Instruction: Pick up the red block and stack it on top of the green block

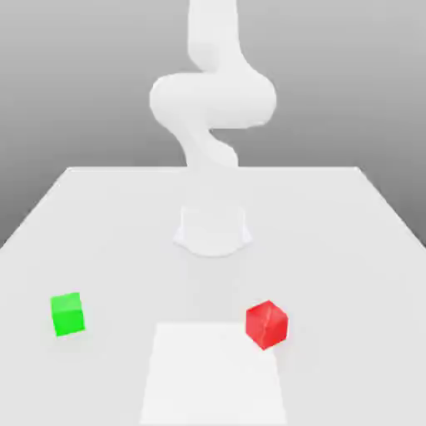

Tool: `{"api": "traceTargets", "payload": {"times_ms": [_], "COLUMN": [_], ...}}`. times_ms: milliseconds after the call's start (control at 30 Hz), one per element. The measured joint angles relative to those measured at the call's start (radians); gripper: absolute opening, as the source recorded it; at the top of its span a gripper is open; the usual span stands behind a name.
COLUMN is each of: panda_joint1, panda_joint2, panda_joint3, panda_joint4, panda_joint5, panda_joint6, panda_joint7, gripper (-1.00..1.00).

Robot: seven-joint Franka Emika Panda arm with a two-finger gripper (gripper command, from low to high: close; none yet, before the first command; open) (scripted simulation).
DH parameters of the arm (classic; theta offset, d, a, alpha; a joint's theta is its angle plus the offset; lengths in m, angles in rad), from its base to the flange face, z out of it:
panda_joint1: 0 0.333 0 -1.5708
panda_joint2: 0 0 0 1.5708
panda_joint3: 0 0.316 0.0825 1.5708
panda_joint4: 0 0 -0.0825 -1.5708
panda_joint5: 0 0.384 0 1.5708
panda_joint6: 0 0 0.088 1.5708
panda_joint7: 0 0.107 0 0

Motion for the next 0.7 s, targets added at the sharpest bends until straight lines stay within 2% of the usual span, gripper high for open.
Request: {"api": "traceTargets", "payload": {"times_ms": [400, 567, 700], "panda_joint1": [0.142, 0.195, 0.208], "panda_joint2": [0.392, 0.607, 0.790], "panda_joint3": [0.008, 0.028, 0.029], "panda_joint4": [-0.349, -0.504, -0.517], "panda_joint5": [0.013, 0.009, -0.012], "panda_joint6": [0.288, 0.442, 0.588], "panda_joint7": [-0.195, -0.279, -0.284], "gripper": [0.00, 0.00, 0.00]}}
